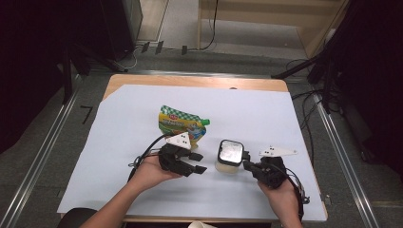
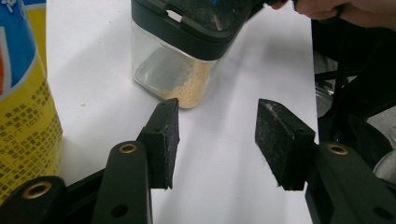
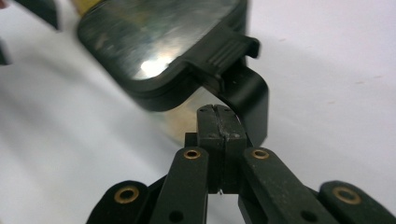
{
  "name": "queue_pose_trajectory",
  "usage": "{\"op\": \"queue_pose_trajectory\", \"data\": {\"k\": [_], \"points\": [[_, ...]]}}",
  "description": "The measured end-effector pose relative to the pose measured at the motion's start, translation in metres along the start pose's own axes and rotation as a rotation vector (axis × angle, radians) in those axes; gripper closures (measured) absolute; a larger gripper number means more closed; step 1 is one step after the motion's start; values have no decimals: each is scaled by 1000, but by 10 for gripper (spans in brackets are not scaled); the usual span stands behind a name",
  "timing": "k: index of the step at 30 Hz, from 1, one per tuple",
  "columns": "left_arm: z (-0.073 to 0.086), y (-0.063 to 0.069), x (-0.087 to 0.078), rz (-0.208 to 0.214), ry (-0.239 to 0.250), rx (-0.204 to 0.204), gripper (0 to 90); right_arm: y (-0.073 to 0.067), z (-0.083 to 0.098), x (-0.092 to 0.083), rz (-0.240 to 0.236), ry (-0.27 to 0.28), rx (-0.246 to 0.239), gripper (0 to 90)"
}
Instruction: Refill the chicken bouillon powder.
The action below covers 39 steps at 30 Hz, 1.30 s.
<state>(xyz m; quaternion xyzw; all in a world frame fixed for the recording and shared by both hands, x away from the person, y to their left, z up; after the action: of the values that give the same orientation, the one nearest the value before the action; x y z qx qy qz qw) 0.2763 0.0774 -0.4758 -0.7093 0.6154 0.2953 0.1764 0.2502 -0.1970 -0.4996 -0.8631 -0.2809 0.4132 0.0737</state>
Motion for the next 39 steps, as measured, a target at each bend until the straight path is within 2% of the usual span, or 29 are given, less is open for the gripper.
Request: {"op": "queue_pose_trajectory", "data": {"k": [4, 9, 11, 13, 14, 15, 16, 17, 18, 19, 20, 25, 28, 31, 33, 34, 36, 39], "points": [[0, 1, 1, 2, -4, 3, 503, 12, -2, 1, 6, 3, 40, 900], [0, 0, 0, -2, 0, -5, 491, 11, -1, -9, 19, 23, 41, 900], [-2, -1, 0, 5, 10, -21, 486, 16, -1, -17, 56, 49, 45, 900], [-4, -1, 1, 9, 6, -26, 489, 19, -1, -18, 65, 51, 59, 900], [-7, -1, 2, 7, 9, -20, 489, 24, -3, -15, 79, 58, 90, 900], [-7, -1, 2, 7, 9, -20, 485, 24, -3, -15, 79, 58, 90, 900], [-9, -1, 3, 10, 14, -23, 481, 25, -4, -8, 91, 54, 101, 900], [-10, -1, 4, 13, 17, -26, 481, 25, -4, -8, 91, 54, 101, 900], [-12, 0, 5, 13, 13, -20, 473, 23, -5, 1, 121, 42, 88, 900], [-12, 0, 5, 13, 13, -20, 470, 23, -5, 1, 121, 42, 88, 900], [-15, 0, 6, 8, 14, -10, 466, 23, -7, 6, 148, 45, 75, 900], [-21, -3, 7, 10, 24, -9, 462, 26, -8, 8, 143, 34, 88, 900], [-26, -4, 6, 7, 32, 7, 464, 19, -4, -4, 125, 39, 79, 900], [-26, -6, 5, 7, 41, 2, 468, 13, 2, -9, 105, 39, 69, 900], [-26, -6, 5, 4, 41, 3, 470, 11, 3, -9, 95, 35, 72, 900], [-26, -5, 6, -1, 41, 4, 470, 7, 3, -7, 83, 24, 54, 900], [-25, -5, 5, -4, 37, 8, 470, 6, 2, -3, 90, 20, 39, 900], [-25, -5, 6, -5, 39, 9, 470, 10, -1, 1, 93, 10, 43, 900]]}}
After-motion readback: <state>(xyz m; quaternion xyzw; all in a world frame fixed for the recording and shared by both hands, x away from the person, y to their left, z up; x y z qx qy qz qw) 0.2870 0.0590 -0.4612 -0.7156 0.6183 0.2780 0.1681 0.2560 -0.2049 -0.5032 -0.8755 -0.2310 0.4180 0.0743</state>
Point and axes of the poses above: each handheld gripper's, and its own axes: x roughly forward along the jaws, z roughly out of its underside, y roughly to its right, the point moved 3 cm from there along x, roughly forward along the jaws, and after that the axes turned 11 degrees about x, right-handed, at the moved point
